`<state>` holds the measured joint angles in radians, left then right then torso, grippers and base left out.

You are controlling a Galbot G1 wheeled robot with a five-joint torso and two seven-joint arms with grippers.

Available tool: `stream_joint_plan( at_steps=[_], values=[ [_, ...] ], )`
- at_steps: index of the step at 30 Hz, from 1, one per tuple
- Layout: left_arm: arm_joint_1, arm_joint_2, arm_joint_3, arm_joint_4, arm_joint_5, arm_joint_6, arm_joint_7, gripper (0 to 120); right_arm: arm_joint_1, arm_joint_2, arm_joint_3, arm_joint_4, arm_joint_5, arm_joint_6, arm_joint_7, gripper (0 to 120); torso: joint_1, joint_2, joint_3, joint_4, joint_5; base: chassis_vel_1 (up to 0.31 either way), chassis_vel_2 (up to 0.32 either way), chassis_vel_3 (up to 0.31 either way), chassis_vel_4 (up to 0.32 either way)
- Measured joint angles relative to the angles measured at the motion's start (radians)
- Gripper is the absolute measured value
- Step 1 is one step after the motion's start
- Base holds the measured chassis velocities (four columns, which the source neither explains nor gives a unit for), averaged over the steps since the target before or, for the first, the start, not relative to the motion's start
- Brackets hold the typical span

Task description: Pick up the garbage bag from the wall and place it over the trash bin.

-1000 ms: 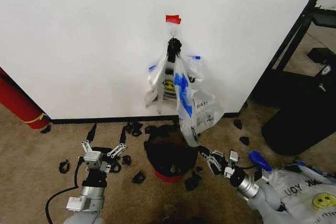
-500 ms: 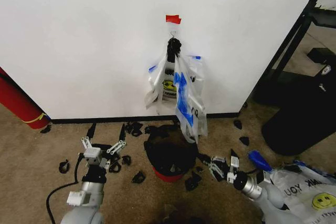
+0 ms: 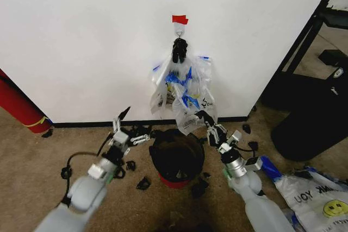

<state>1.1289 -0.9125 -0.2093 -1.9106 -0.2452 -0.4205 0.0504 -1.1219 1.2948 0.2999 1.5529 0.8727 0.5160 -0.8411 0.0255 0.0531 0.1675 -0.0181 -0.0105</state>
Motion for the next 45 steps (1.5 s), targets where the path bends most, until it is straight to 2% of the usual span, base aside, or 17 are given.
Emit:
stream_joint_plan(
  at_steps=[2, 6, 7, 9, 15, 21, 29, 32, 36, 39, 44, 45],
  values=[
    [-0.039, 0.014, 0.033, -0.013, -0.04, 0.028, -0.007, 100, -0.004, 0.002, 0.0, -0.003, -0.004, 0.001, -0.005, 0, 0.0, 0.0, 0.0, -0.0003, 0.0001, 0.0, 0.0, 0.0, 0.0],
    [-0.148, 0.048, 0.164, -0.052, -0.187, 0.147, -0.052, 100, -0.02, 0.011, 0.007, -0.008, -0.012, 0.013, -0.013, 0, 0.0, 0.0, 0.0, -0.0002, 0.0001, 0.0, 0.0, 0.0, 0.0],
    [-0.186, 0.057, 0.217, -0.059, -0.228, 0.198, -0.077, 100, -0.025, 0.015, 0.01, -0.008, -0.013, 0.018, -0.015, 0, 0.0, 0.0, 0.0, 0.0001, 0.0004, 0.0, 0.0, 0.0, 0.0],
    [-0.235, 0.062, 0.278, -0.053, -0.257, 0.254, -0.11, 100, -0.03, 0.022, 0.015, -0.01, -0.015, 0.025, -0.016, 0, 0.0, 0.0, 0.0, 0.0001, 0.0003, 0.0, 0.0, 0.0, 0.0],
    [-0.359, 0.056, 0.384, 0.035, -0.243, 0.326, -0.154, 100, -0.05, 0.046, 0.03, -0.024, -0.017, 0.046, -0.022, 0, 0.0, 0.0, 0.0, 0.0001, 0.0004, 0.0, 0.0, 0.0, 0.0],
    [-0.422, 0.049, 0.45, 0.056, -0.224, 0.361, -0.18, 100, -0.07, 0.06, 0.03, -0.031, -0.024, 0.057, -0.04, 0, 0.0, 0.0, 0.0, 0.0001, 0.0007, 0.0, 0.0, 0.0, 0.0],
    [-0.482, 0.021, 0.501, 0.093, -0.073, 0.368, -0.199, 100, -0.073, 0.07, 0.026, -0.038, -0.043, 0.061, -0.044, 0, 0.0, 0.0, 0.0, 0.0001, 0.0005, 0.0, 0.0, 0.0, 0.0],
    [-0.494, 0.022, 0.504, 0.101, -0.03, 0.366, -0.196, 96, -0.073, 0.071, 0.026, -0.038, -0.045, 0.062, -0.044, 0, 0.0, 0.0, 0.0, 0.0, 0.0006, 0.0, 0.0, 0.0, 0.0],
    [-0.523, 0.034, 0.521, 0.13, 0.037, 0.349, -0.184, 79, -0.074, 0.075, 0.025, -0.041, -0.049, 0.066, -0.044, 0, 0.0, 0.0, 0.0, 0.0001, 0.0005, 0.0, 0.0, 0.0, 0.0],
    [-0.532, 0.039, 0.529, 0.139, 0.059, 0.339, -0.173, 72, -0.075, 0.075, 0.025, -0.04, -0.049, 0.066, -0.043, 0, 0.0, 0.0, 0.0, 0.0001, 0.0005, 0.0, 0.0, 0.0, 0.0],
    [-0.565, 0.051, 0.564, 0.158, 0.099, 0.327, -0.154, 50, -0.082, 0.075, 0.026, -0.03, -0.05, 0.066, -0.043, 0, 0.0, 0.0, 0.0, 0.0001, 0.0005, 0.0, 0.0, 0.0, 0.0],
    [-0.566, 0.051, 0.565, 0.159, 0.1, 0.327, -0.153, 50, -0.083, 0.075, 0.026, -0.029, -0.049, 0.066, -0.043, 0, 0.0, 0.0, 0.0, 0.0001, 0.0005, 0.0, 0.0, 0.0, 0.0]
  ],
)
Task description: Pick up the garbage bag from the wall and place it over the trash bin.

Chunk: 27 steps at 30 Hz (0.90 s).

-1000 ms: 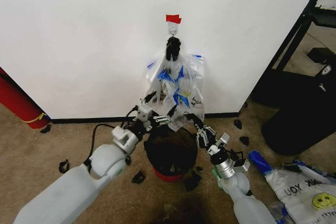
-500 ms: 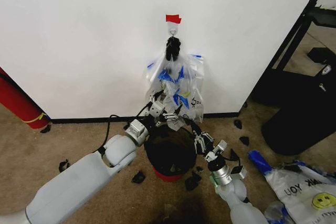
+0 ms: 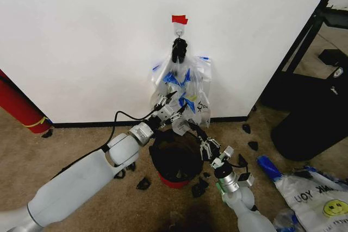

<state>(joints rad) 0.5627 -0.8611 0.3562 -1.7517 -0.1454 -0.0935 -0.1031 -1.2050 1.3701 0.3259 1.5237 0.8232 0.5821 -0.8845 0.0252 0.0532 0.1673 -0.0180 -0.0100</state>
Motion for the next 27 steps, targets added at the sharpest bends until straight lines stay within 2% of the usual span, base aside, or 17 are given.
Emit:
stream_joint_plan(
  at_steps=[1, 3, 7, 10, 11, 12, 15, 17, 18, 21, 27],
  values=[
    [-0.011, 0.002, 0.008, 0.008, 0.008, 0.0, 0.002, 41, -0.004, 0.0, 0.001, 0.005, 0.0, 0.0, 0.0, 0, 0.0, 0.0, 0.0, -0.0001, 0.0, 0.0, 0.0, 0.0, 0.0],
    [-0.015, 0.003, 0.011, 0.01, 0.012, 0.0, 0.003, 40, -0.006, 0.0, 0.001, 0.007, 0.0, 0.0, 0.0, 0, 0.0, 0.0, 0.0, -0.0001, 0.0, 0.0, 0.0, 0.0, 0.0],
    [-0.032, 0.005, 0.019, 0.016, 0.019, 0.019, -0.003, 20, -0.018, -0.001, 0.005, 0.021, 0.001, 0.0, 0.002, 0, 0.0, 0.0, 0.0, -0.0001, 0.0, 0.0, 0.0, 0.0, 0.0],
    [-0.024, 0.005, 0.015, 0.008, 0.016, 0.034, -0.03, 11, -0.022, -0.002, 0.008, 0.024, 0.001, 0.0, 0.003, 0, 0.0, 0.0, 0.0, -0.0001, 0.0, 0.0, 0.0, 0.0, 0.0],
    [-0.024, 0.005, 0.015, 0.008, 0.016, 0.034, -0.03, 11, -0.022, -0.002, 0.008, 0.024, 0.001, 0.0, 0.003, 0, 0.0, 0.0, 0.0, -0.0001, 0.0, 0.0, 0.0, 0.0, 0.0],
    [-0.008, 0.002, 0.003, -0.006, 0.005, 0.043, -0.059, 4, -0.024, -0.002, 0.01, 0.025, 0.001, 0.001, 0.004, 0, 0.0, 0.0, 0.0, -0.0001, 0.0, 0.0, 0.0, 0.0, 0.0],
    [0.044, -0.01, -0.049, -0.048, -0.064, 0.059, -0.12, 0, -0.024, 0.0, 0.017, 0.024, 0.001, 0.009, 0.009, 0, 0.0, 0.0, 0.0, -0.0001, 0.0001, 0.0, 0.0, 0.0, 0.0],
    [0.044, -0.01, -0.049, -0.048, -0.064, 0.059, -0.12, 0, -0.024, 0.0, 0.017, 0.024, 0.001, 0.009, 0.009, 0, 0.0, 0.0, 0.0, -0.0001, 0.0, 0.0, 0.0, 0.0, 0.0],
    [0.088, -0.025, -0.101, -0.078, -0.15, 0.059, -0.153, 0, -0.025, 0.0, 0.022, 0.021, 0.001, 0.014, 0.014, 0, 0.0, 0.0, 0.0, 0.0, 0.0, 0.0, 0.0, 0.0, 0.0],
    [0.15, -0.053, -0.168, -0.105, -0.304, 0.025, -0.168, 0, -0.029, -0.003, 0.027, 0.012, 0.001, 0.022, 0.016, 0, 0.0, 0.0, 0.0, 0.0001, 0.0, 0.0, 0.0, 0.0, 0.0],
    [0.234, -0.109, -0.237, -0.118, -0.502, -0.06, -0.111, 0, -0.041, -0.011, 0.034, -0.003, -0.012, 0.036, 0.002, 0, 0.0, 0.0, 0.0, 0.0, 0.0, 0.0, 0.0, 0.0, 0.0]
  ],
)
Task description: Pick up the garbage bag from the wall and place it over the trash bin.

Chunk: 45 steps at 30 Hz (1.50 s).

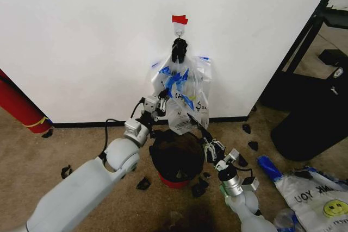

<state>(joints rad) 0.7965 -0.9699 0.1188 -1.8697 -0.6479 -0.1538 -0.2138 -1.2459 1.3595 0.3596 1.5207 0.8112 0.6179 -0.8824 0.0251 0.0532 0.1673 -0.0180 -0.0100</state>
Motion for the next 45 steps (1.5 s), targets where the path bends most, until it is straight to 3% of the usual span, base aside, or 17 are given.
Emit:
stream_joint_plan(
  at_steps=[6, 17, 19, 20, 21, 24, 28, 34, 45],
  values=[
    [0.02, -0.026, -0.009, 0.001, -0.044, -0.03, 0.04, 0, -0.017, -0.012, 0.013, 0.002, -0.027, 0.007, -0.038, 0, 0.0, 0.0, 0.0, -0.0001, 0.0001, 0.0, 0.0, 0.0, 0.0],
    [-0.002, -0.053, 0.001, 0.037, -0.036, -0.035, 0.055, 0, -0.102, -0.081, 0.071, 0.158, 0.058, -0.048, -0.167, 40, 0.0, 0.0, 0.0, -0.0002, 0.0, 0.0, 0.0, 0.0, 0.0],
    [-0.003, -0.055, 0.003, 0.041, -0.034, -0.036, 0.058, 0, -0.105, -0.089, 0.072, 0.191, 0.06, -0.047, -0.102, 47, 0.0, 0.0, 0.0, -0.0003, 0.0, 0.0, 0.0, 0.0, 0.0],
    [-0.003, -0.056, 0.004, 0.043, -0.032, -0.036, 0.061, 0, -0.092, -0.093, 0.061, 0.213, 0.021, -0.037, 0.052, 53, 0.0, 0.0, 0.0, -0.0003, -0.0001, 0.0, 0.0, 0.0, 0.0],
    [-0.003, -0.056, 0.004, 0.043, -0.032, -0.036, 0.061, 0, -0.092, -0.093, 0.061, 0.213, 0.021, -0.037, 0.052, 53, 0.0, 0.0, 0.0, -0.0003, -0.0001, 0.0, 0.0, 0.0, 0.0],
    [-0.003, -0.056, 0.009, 0.05, -0.027, -0.037, 0.067, 0, -0.018, -0.094, 0.032, 0.205, -0.098, -0.035, 0.362, 65, 0.0, 0.0, 0.0, 0.0, 0.0, 0.0, 0.0, 0.0, 0.0],
    [-0.005, -0.059, 0.012, 0.056, -0.02, -0.038, 0.071, 0, 0.1, -0.102, -0.002, 0.129, -0.231, -0.055, 0.524, 82, 0.0, 0.0, 0.0, 0.0001, 0.0001, 0.0, 0.0, 0.0, 0.0],
    [0.011, -0.059, 0.008, 0.046, -0.008, -0.042, 0.078, 0, 0.21, -0.113, -0.07, 0.031, -0.362, -0.088, 0.544, 98, 0.0, 0.0, 0.0, 0.0001, 0.0, 0.0, 0.0, 0.0, 0.0],
    [0.022, -0.056, 0.006, 0.031, -0.005, -0.043, 0.08, 0, 0.343, -0.115, -0.134, -0.084, -0.656, -0.105, 0.497, 100, 0.0, 0.0, 0.0, -0.0001, 0.0, 0.0, 0.0, 0.0, 0.0]
  ],
)
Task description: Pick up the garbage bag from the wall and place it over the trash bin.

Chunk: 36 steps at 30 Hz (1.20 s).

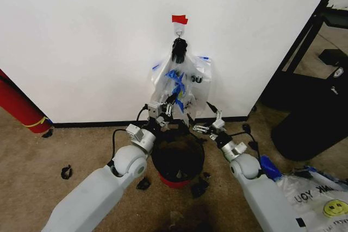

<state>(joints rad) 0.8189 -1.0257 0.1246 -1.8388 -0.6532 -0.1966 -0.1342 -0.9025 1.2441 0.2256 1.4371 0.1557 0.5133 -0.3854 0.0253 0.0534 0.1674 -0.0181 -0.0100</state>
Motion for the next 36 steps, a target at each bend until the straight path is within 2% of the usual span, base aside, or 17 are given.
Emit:
stream_joint_plan(
  at_steps=[12, 14, 16, 17, 21, 23, 25, 28, 29, 31, 33, 36],
  values=[
    [0.007, 0.006, -0.002, -0.009, 0.002, 0.002, 0.0, 0, 0.156, -0.007, -0.029, -0.072, -0.197, 0.028, -0.03, 98, 0.0, 0.0, 0.0, 0.0, -0.0001, 0.0, 0.0, 0.0, 0.0],
    [0.009, 0.008, -0.003, -0.012, 0.003, 0.002, 0.0, 0, 0.179, -0.01, -0.026, -0.086, -0.23, 0.034, -0.073, 90, 0.0, 0.0, 0.0, 0.0, -0.0001, 0.0, 0.0, 0.0, 0.0],
    [0.009, 0.011, -0.003, -0.013, 0.003, 0.002, 0.0, 0, 0.186, -0.01, -0.025, -0.091, -0.244, 0.036, -0.09, 88, 0.0, 0.0, 0.0, 0.0, -0.0001, 0.0, 0.0, 0.0, 0.0],
    [0.009, 0.014, -0.005, -0.015, 0.003, 0.002, 0.0, 0, 0.197, -0.01, -0.023, -0.098, -0.272, 0.041, -0.115, 83, 0.0, 0.0, 0.0, 0.0, 0.0, 0.0, 0.0, 0.0, 0.0],
    [0.01, 0.017, -0.008, -0.015, 0.003, 0.001, -0.006, 0, 0.227, -0.004, -0.014, -0.118, -0.376, 0.055, -0.173, 74, 0.0, 0.0, 0.0, 0.0, 0.0, 0.0, 0.0, 0.0, 0.0],
    [0.01, 0.017, -0.009, -0.015, 0.004, 0.0, -0.008, 0, 0.234, 0.001, -0.01, -0.122, -0.407, 0.058, -0.185, 74, 0.0, 0.0, 0.0, -0.0001, -0.0001, 0.0, 0.0, 0.0, 0.0],
    [0.012, 0.016, -0.012, -0.012, 0.005, -0.004, -0.01, 0, 0.249, 0.016, -0.005, -0.136, -0.472, 0.063, -0.208, 79, 0.0, 0.0, 0.0, 0.0001, -0.0001, 0.0, 0.0, 0.0, 0.0],
    [0.015, 0.016, -0.015, -0.012, 0.007, -0.006, -0.01, 0, 0.257, 0.032, -0.007, -0.154, -0.482, 0.063, -0.208, 85, 0.0, 0.0, 0.0, 0.0001, 0.0, 0.0, 0.0, 0.0, 0.0],
    [0.016, 0.017, -0.016, -0.011, 0.007, -0.007, -0.01, 0, 0.259, 0.038, -0.007, -0.16, -0.483, 0.063, -0.205, 81, 0.0, 0.0, 0.0, 0.0001, 0.0, 0.0, 0.0, 0.0, 0.0],
    [0.016, 0.017, -0.017, -0.011, 0.007, -0.007, -0.01, 0, 0.26, 0.039, -0.007, -0.161, -0.483, 0.063, -0.204, 81, 0.0, 0.0, 0.0, 0.0001, 0.0, 0.0, 0.0, 0.0, 0.0],
    [0.017, 0.019, -0.02, -0.01, 0.007, -0.008, -0.009, 0, 0.261, 0.044, -0.007, -0.167, -0.481, 0.059, -0.196, 69, 0.0, 0.0, 0.0, 0.0001, -0.0001, 0.0, 0.0, 0.0, 0.0],
    [0.018, 0.019, -0.021, -0.008, 0.008, -0.008, -0.008, 0, 0.261, 0.043, -0.009, -0.171, -0.462, 0.05, -0.179, 59, 0.0, 0.0, 0.0, 0.0, -0.0001, 0.0, 0.0, 0.0, 0.0]
  ],
)
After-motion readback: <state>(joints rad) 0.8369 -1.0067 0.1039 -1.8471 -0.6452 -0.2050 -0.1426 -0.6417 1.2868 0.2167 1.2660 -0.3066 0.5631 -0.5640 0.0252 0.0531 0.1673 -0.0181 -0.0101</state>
